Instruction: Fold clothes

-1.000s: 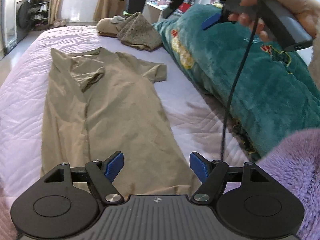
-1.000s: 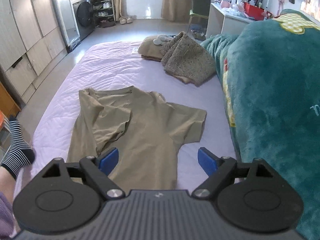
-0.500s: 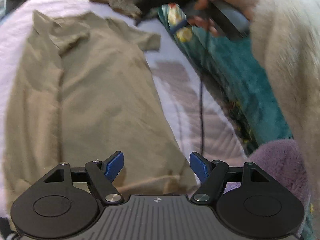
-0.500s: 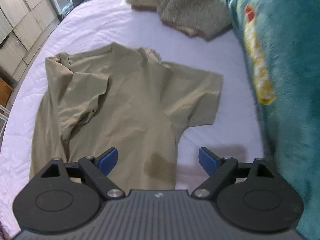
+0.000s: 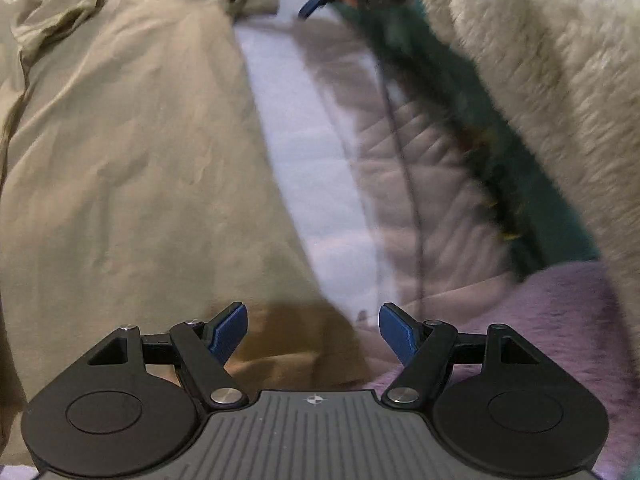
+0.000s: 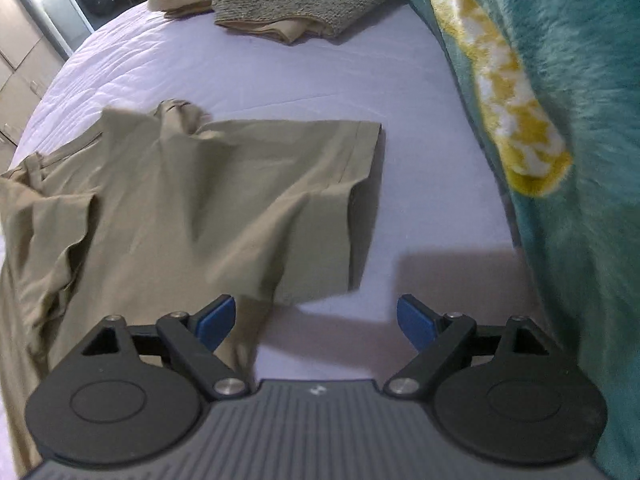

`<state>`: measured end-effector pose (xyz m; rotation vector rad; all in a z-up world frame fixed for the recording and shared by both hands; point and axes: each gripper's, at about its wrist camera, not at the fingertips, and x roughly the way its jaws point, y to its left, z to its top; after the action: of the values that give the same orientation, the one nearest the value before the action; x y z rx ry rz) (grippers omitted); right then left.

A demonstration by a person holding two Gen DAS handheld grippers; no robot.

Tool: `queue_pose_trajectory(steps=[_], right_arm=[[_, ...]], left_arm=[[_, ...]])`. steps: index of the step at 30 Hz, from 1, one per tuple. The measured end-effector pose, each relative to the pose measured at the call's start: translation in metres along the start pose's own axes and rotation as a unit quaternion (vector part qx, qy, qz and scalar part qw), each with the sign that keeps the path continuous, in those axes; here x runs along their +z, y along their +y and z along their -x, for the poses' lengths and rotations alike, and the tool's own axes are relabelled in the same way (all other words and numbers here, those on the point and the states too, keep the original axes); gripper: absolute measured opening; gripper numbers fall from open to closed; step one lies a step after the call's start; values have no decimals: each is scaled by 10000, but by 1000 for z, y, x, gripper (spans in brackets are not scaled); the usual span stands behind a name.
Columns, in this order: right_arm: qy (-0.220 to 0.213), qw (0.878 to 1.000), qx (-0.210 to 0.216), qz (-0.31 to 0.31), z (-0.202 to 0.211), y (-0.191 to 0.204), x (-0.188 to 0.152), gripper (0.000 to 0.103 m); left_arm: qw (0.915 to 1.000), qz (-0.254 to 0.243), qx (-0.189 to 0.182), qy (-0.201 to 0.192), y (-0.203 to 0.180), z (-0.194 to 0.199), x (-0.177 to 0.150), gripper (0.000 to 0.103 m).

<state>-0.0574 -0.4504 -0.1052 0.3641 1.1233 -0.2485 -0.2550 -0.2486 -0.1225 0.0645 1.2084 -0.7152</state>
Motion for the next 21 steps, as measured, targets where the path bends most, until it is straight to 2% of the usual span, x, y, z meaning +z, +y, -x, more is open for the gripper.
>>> queue_pose_trajectory(steps=[2,5,7,9,10,11,12,16,21], right_arm=[[33,9999,129,21,-13,-2,2,89],[-250,9990,73,351,-19,6,2,91],[-367,9976,209,543,-19,13,1,86],[-435,9959,282,741,-18,21,-1,67],[-474,9954,246,797,-16,24,-1,46],[-504,9950,234,831,-14,27,-1,20],[-475,9955,379,723,-12,27,0,16],[-598,9946,351,771,2,39,-2,16],[-943,9910,592,748,37,52,11,16]], left_arm=[[9999,145,35,-24,4,-8,1,79],[9998,-5,192,-79,-3,-12,5,77],[9993,-118,320,-182,-7,-11,5,70],[9984,-156,465,-297,-6,-8,6,33],[9982,-91,490,-328,-3,-6,7,26],[9983,18,474,-351,2,-4,8,14],[9983,133,442,-370,7,-2,8,9],[9979,256,330,-489,15,8,4,9],[9960,441,150,-768,30,30,-1,9]])
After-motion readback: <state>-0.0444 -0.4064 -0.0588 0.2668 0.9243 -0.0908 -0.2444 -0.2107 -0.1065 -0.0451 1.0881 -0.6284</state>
